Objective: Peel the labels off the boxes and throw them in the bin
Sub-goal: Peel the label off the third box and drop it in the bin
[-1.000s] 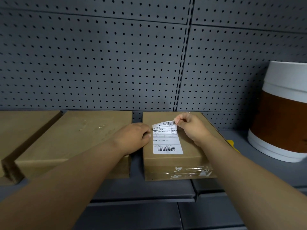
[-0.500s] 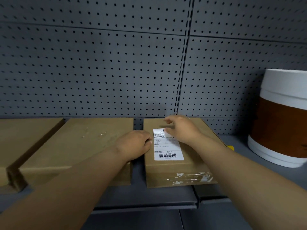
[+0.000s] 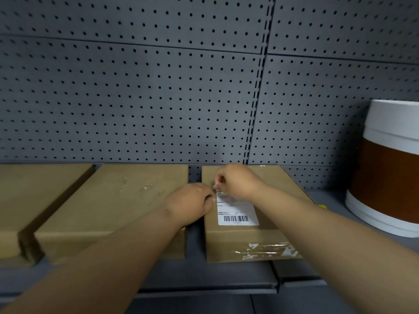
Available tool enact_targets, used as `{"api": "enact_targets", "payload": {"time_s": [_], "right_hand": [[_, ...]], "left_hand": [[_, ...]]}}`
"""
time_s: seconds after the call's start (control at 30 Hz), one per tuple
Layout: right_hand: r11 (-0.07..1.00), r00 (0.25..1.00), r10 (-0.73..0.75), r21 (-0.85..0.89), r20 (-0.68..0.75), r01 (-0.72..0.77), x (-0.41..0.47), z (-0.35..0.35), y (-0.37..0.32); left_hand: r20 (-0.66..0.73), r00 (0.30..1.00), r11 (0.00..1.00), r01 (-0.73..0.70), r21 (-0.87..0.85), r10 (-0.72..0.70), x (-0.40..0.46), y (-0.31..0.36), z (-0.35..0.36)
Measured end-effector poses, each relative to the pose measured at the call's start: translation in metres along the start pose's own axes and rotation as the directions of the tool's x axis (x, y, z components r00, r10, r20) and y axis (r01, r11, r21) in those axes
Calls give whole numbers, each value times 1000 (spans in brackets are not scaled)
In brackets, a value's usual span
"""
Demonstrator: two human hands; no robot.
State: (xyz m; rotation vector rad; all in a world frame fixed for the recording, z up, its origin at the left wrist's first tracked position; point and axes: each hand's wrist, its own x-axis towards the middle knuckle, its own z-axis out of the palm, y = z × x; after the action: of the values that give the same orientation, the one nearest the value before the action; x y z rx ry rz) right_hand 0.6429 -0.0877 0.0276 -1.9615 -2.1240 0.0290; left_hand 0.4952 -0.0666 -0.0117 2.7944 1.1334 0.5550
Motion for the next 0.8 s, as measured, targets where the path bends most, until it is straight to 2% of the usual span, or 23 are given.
{"api": "enact_targets", "payload": {"time_s": [0.07,0.13,0.2,0.23,0.27,0.3,0.33,0.43,0.5,0.63,0.67,0.73,0.8], "right_hand": [[1000,1000,-23,3,-2,23,0,6,-5],[998,997,-43,40,57,40,0,6,2],[992,996,92,-87,16,-90,-1,-15,35],[952,972,207,-206,-109,-226,-4,-31,54],[894,915,284,-266,-287,-361,-9,-50,71],[858,849,322,-250,-419,-449,-13,-67,85],[854,806,334,-204,-489,-478,-14,-80,92],[920,789,267,-97,-553,-379,-6,-96,82],[956,821,222,-50,-526,-290,0,-94,69],[982,839,181,43,-513,-185,-5,-86,48],[983,846,180,64,-502,-172,-7,-83,45],[979,854,201,131,-479,-157,-9,-78,41],[966,859,236,210,-454,-154,-11,-75,36]], "left_hand": [[12,1000,1000,9,5,-9,0,0,0],[12,1000,1000,16,12,-16,0,0,0],[19,1000,1000,12,8,-12,1,-1,1],[28,1000,1000,9,6,-9,1,-1,1],[34,999,1000,9,8,-10,1,-1,2],[38,999,1000,9,12,-10,1,-1,2],[39,999,1000,9,14,-9,1,-1,2],[44,999,1000,5,19,-6,2,-2,3],[56,998,1000,7,22,-8,2,-3,2],[112,991,997,77,-28,-73,4,-1,-4],[103,989,991,114,-72,-107,5,2,-7],[15,979,943,198,-266,-202,5,10,-11],[-116,954,845,185,-501,-277,5,23,-14]]}}
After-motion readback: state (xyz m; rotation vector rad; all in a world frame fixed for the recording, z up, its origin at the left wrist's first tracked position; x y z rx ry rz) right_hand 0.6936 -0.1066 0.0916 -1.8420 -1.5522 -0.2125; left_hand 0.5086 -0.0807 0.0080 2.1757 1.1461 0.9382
